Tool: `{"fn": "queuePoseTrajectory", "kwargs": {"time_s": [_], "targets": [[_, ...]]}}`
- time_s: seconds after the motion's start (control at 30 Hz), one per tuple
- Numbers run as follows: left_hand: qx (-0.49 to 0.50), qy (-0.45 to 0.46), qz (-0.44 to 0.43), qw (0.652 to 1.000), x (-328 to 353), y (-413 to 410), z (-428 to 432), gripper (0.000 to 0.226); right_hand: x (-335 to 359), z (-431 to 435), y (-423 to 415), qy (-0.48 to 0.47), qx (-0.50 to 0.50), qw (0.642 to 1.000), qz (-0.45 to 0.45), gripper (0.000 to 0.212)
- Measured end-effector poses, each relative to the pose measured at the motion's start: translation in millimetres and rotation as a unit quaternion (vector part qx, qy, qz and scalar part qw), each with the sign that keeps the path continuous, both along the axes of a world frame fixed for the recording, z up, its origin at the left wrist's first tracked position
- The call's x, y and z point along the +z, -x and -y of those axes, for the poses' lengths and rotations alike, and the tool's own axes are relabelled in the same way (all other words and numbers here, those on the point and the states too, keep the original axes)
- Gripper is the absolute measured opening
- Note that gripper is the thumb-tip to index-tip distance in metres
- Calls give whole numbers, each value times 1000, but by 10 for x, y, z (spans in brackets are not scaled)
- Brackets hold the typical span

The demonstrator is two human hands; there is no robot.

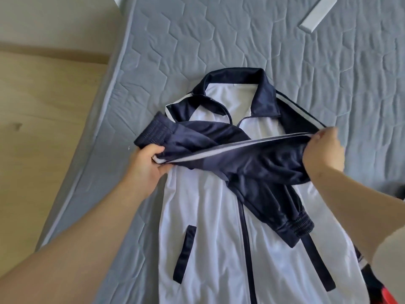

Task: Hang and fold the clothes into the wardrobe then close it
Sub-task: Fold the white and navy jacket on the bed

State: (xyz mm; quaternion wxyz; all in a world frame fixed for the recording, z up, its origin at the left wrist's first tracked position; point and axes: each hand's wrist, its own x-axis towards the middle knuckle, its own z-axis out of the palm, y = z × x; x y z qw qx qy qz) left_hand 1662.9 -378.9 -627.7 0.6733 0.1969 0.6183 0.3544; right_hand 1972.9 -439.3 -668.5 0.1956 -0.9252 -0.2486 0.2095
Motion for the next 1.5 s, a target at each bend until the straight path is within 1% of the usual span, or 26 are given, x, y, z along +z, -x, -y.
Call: {"fn": "queuePoseTrajectory", "kwargs": {"time_s": [0.03,0.07,0.13,0.2,0.27,0.33,0.4,0.5,0.6,0.63,0.67,0.73,0.77,0.8,0.87,0.93,0.97,1.0,1.03,1.07,1.13,1.17,1.23,1.3,1.43,1.5], "targets": [[1,3,-36,999,-50,-36,-28,21,38,-31,-45,-14,-13,1000,-14,31],[-17,7,-104,994,-123,-80,-31,23,81,-29,-47,-11,2,1000,-20,41],[-59,-4,-273,960,-283,-167,59,44,114,103,47,36,100,994,13,59],[-151,-20,-400,904,-424,-255,298,75,76,392,245,90,218,971,36,62],[-282,-38,-508,813,-503,-320,586,91,6,737,462,146,299,943,27,62],[-353,-86,-571,736,-573,-356,768,90,-92,1053,616,209,334,919,5,63],[-357,-133,-599,704,-583,-371,776,89,-168,1288,691,247,336,909,-18,62],[-319,-191,-645,668,-564,-277,467,79,-214,1408,712,237,323,916,-24,59],[-392,-164,-662,617,-424,-174,21,33,-214,1391,680,203,292,934,-35,56],[-403,-173,-642,629,-373,-166,-96,20,-205,1381,669,197,281,938,-40,56],[-401,-191,-599,667,-303,-183,-178,14,-190,1382,660,193,273,941,-46,55],[-385,-192,-473,769,-126,-271,-287,25,-154,1375,653,193,265,943,-58,54],[-378,-188,-423,802,-62,-294,-337,30,-132,1369,656,196,265,942,-65,55],[-388,-176,-407,808,3,-303,-367,32,-109,1364,662,199,268,940,-69,55],[-442,-129,-435,774,48,-263,-397,30,-68,1356,670,208,283,934,-66,55],[-493,-90,-483,718,-20,-199,-377,20,-54,1354,665,222,312,923,-42,54],[-518,-71,-519,677,-60,-167,-342,8,-65,1360,660,230,339,912,-19,54],[-531,-71,-570,623,-133,-143,-272,14,-90,1367,658,238,375,896,9,55],[-526,-91,-628,567,-229,-125,-178,34,-127,1367,666,245,418,874,32,56],[-495,-148,-665,540,-296,-132,-69,50,-170,1365,677,253,461,849,44,58],[-443,-286,-660,535,-406,-194,138,58,-275,1353,718,282,519,805,47,62],[-477,-313,-636,519,-475,-235,244,59,-324,1342,724,304,523,795,49,64],[-585,-291,-588,476,-631,-308,449,65,-395,1303,674,336,497,797,73,65],[-638,-232,-576,455,-772,-353,563,65,-420,1219,568,351,464,805,114,65],[-645,-228,-594,423,-894,-408,669,65,-402,1087,342,359,418,812,190,60],[-640,-215,-601,428,-897,-387,808,68,-384,1161,346,324,419,824,199,59]]}}
